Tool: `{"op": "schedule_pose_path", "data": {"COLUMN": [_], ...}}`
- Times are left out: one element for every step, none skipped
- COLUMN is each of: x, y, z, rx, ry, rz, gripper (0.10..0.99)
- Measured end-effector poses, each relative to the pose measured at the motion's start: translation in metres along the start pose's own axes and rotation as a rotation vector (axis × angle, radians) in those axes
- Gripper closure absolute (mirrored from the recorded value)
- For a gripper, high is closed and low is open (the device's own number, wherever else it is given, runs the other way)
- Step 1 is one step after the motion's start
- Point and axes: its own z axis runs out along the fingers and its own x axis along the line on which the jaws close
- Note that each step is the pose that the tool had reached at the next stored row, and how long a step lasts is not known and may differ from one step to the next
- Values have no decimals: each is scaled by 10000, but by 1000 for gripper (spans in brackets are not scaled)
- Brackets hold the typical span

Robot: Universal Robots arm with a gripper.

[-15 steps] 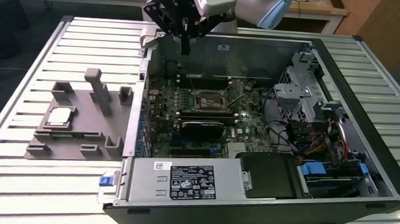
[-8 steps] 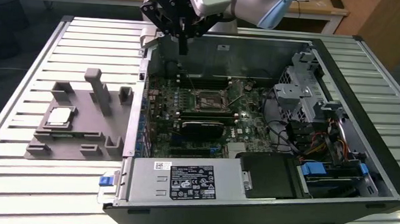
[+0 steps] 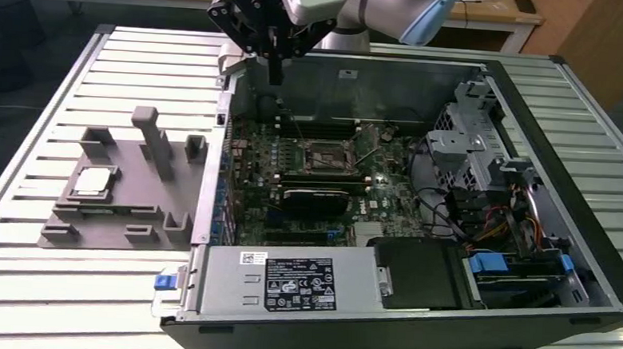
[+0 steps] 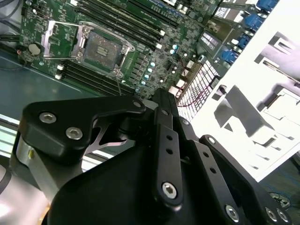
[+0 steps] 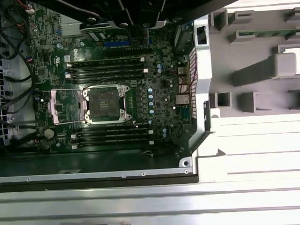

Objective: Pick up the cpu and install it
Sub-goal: 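Reach for the cpu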

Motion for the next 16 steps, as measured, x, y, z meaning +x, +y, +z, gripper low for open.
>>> {"op": "schedule_pose_path", "data": {"x": [15, 29, 41, 53, 66, 77, 88, 97, 107, 118, 129, 139, 148, 158, 168, 178], "y": [-1, -2, -3, -4, -5, -6, -7, -7, -8, -9, -10, -10, -11, -12, -13, -13], "z": [0, 0, -1, -1, -2, -2, -2, -2, -3, -3, -3, -4, -4, -4, -4, -5], "rx": [-1, -1, 0, 0, 0, -2, -1, -1, -1, -1, -2, -1, -2, -1, -2, -1], "ry": [-1, -2, -2, -3, -3, -5, -5, -5, -5, -5, -6, -6, -7, -7, -7, -7], "rz": [0, 0, -1, -1, -1, -1, -1, 0, 0, 0, 0, 0, 0, 0, -1, 0], "gripper": [980, 980, 980, 980, 980, 980, 980, 980, 980, 980, 980, 980, 980, 980, 980, 980]}}
